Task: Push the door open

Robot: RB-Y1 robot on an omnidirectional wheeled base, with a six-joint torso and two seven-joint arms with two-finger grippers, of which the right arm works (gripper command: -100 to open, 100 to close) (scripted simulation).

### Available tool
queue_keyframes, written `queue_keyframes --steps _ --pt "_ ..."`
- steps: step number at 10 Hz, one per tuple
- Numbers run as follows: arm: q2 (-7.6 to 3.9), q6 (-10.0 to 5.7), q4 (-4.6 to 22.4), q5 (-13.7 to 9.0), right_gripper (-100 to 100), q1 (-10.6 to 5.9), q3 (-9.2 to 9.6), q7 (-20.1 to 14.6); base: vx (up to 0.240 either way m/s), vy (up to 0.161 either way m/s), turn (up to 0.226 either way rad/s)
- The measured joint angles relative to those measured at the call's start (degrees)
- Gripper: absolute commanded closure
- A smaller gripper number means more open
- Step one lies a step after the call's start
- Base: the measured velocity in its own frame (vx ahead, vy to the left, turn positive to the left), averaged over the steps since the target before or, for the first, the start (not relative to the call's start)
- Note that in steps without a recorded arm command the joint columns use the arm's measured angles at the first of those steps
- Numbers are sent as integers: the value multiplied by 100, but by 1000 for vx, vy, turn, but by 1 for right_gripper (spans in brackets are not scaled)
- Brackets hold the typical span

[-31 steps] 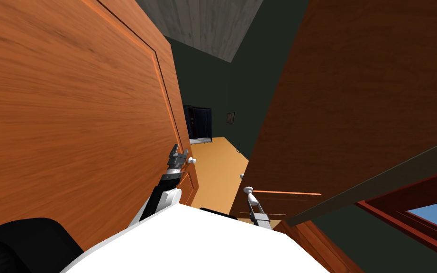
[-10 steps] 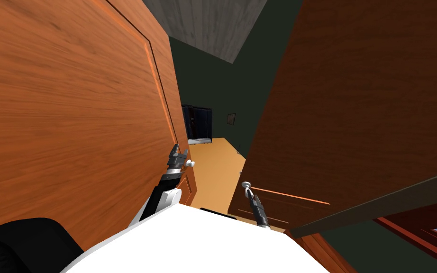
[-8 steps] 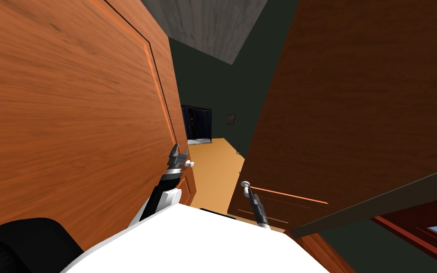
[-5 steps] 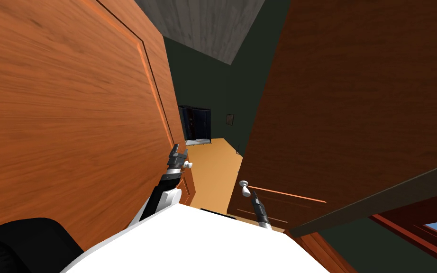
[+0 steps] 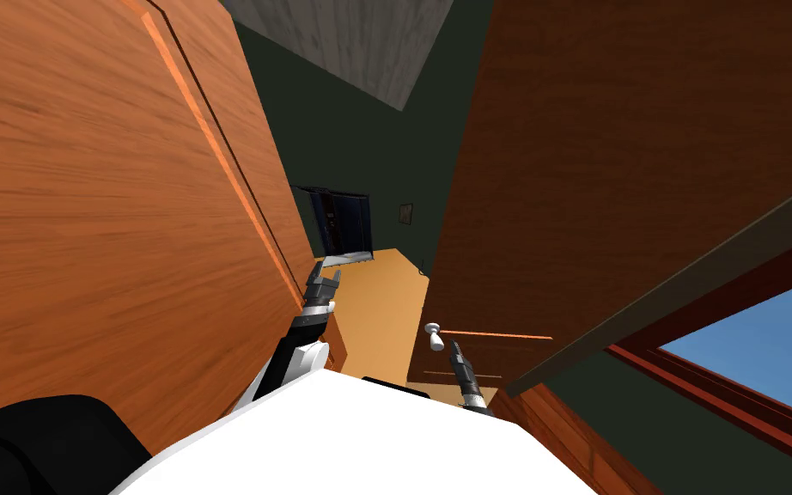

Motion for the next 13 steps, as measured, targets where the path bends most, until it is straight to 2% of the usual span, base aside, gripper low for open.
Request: queue_keyframes --steps 5,8,10,12,13 --pt "-209 85 -200 -36 -100 -52 511 378 5 5 -207" --pt "-314 70 -172 -61 -100 -167 864 690 6 7 -211" --pt "-446 75 -210 -89 -100 -230 1113 869 6 9 -188" --pt "-511 6 -57 -113 -100 -383 1370 1102 5 7 -127" --pt "-558 64 -203 -116 -100 -342 1439 1156 5 3 -151"
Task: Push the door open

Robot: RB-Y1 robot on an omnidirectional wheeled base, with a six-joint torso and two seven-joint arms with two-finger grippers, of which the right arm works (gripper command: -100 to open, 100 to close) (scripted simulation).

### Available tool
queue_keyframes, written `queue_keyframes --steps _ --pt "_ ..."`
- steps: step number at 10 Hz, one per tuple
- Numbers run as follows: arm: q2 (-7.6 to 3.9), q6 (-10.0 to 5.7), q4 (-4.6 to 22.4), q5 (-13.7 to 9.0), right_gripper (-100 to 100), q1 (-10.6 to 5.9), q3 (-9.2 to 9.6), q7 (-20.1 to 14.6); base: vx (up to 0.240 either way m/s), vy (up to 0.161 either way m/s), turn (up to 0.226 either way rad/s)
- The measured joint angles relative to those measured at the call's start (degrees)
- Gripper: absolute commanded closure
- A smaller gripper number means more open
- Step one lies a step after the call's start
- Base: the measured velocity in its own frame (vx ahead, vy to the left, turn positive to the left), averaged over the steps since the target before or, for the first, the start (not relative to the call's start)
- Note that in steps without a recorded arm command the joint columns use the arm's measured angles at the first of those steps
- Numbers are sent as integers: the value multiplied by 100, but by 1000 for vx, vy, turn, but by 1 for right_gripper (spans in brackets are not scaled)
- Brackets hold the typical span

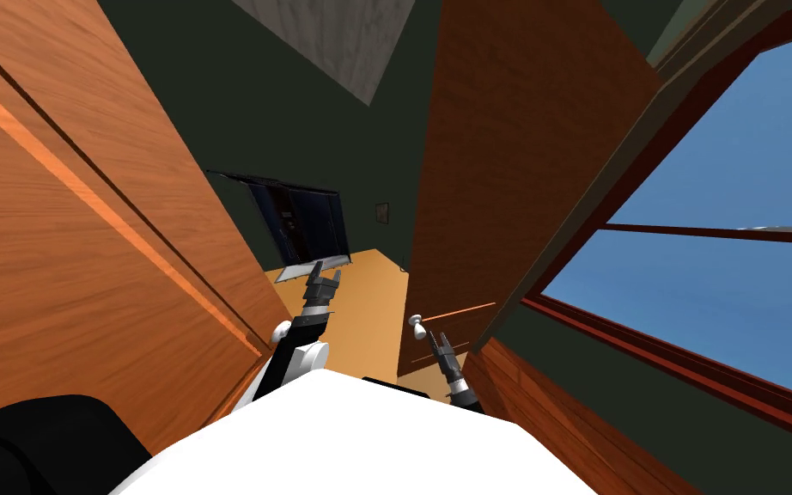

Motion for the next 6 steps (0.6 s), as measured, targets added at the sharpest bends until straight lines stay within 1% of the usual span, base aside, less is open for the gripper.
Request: queue_keyframes --steps 1,2,4,5,6 --pt "-43 60 -76 -6 -100 -7 96 59 5 6 -218" --pt "-82 41 -52 -15 -100 -36 221 163 4 10 -247" --pt "-183 21 -51 -38 -100 -115 497 392 6 11 -194" --pt "-237 53 -96 -49 -100 -153 640 507 6 10 -179" --pt "-306 96 -186 -59 -100 -152 786 619 4 10 -205"
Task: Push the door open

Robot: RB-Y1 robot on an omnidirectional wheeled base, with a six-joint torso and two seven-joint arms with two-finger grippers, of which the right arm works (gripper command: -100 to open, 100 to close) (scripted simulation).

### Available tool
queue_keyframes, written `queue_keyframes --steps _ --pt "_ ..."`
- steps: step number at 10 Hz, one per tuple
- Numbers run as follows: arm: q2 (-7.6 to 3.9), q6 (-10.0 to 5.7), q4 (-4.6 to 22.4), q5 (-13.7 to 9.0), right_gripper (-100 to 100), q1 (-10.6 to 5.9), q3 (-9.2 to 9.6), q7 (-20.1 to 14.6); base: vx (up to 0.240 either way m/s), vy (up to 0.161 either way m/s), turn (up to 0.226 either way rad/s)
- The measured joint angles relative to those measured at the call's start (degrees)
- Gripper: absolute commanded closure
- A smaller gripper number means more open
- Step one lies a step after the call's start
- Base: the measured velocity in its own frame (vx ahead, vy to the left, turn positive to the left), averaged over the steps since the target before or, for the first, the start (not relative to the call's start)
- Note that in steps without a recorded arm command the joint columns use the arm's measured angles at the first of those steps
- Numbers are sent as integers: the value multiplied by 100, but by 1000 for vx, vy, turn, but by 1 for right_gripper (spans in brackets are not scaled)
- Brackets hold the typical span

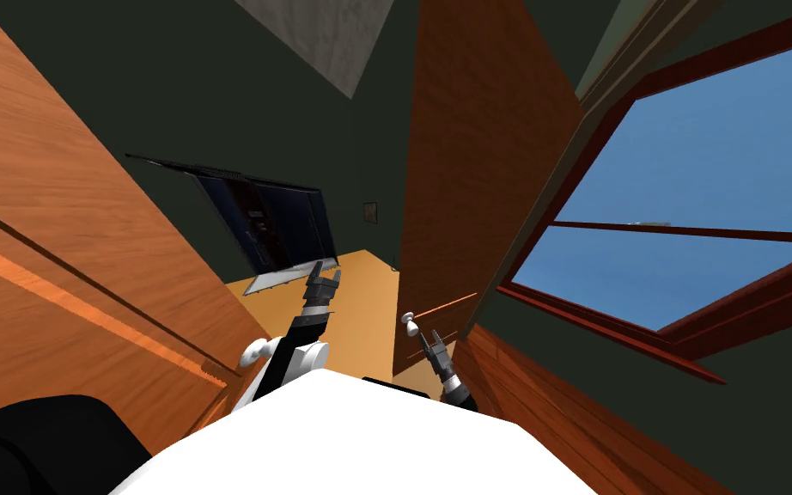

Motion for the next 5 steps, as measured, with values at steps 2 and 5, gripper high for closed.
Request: queue_keyframes --steps 2,5 --pt "-133 -20 -7 -28 -100 -73 279 215 5 8 -253" --pt "-272 -7 -12 -62 -100 -207 702 571 4 11 -177"
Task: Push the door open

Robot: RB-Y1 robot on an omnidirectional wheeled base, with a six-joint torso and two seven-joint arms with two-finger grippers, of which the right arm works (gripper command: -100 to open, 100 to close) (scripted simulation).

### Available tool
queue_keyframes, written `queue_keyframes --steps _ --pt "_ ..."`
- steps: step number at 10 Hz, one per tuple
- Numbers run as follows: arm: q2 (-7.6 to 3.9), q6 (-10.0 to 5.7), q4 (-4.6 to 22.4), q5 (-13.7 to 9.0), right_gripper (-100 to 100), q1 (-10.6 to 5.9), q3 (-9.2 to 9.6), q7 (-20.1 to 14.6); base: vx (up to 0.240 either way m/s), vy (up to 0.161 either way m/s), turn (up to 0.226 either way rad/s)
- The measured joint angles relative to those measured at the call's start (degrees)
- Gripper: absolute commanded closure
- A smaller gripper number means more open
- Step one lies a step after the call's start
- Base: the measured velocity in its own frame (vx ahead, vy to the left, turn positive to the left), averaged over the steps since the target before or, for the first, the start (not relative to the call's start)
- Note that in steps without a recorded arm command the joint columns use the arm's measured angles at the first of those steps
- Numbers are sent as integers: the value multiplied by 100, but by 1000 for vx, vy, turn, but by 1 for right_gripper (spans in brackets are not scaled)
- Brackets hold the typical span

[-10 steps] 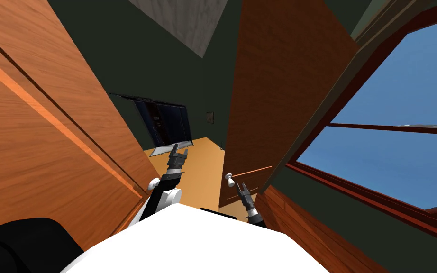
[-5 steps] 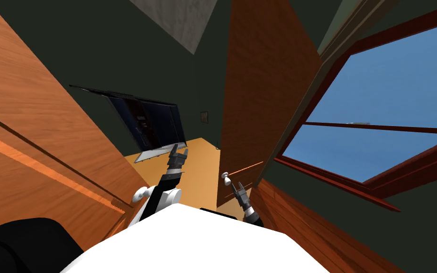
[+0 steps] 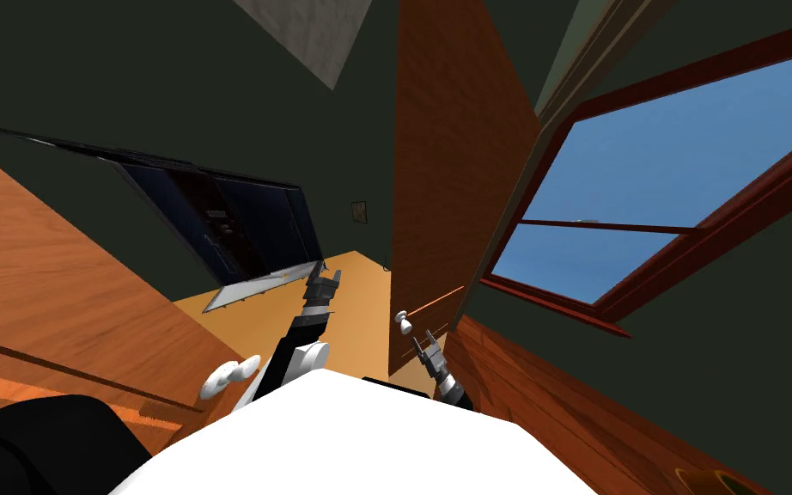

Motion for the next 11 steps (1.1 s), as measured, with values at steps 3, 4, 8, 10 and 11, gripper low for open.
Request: queue_keyframes --steps 3,4,8,10,11 --pt "-155 31 -39 -35 -100 -128 407 319 3 10 -216" --pt "-212 31 -64 -45 -100 -143 538 431 4 10 -192" --pt "-397 16 -61 -89 -100 -298 1027 821 2 9 -206" --pt "-483 19 -78 -107 -100 -347 1247 1004 1 9 -188" --pt "-515 1 -59 -115 -100 -379 1350 1090 1 7 -197"
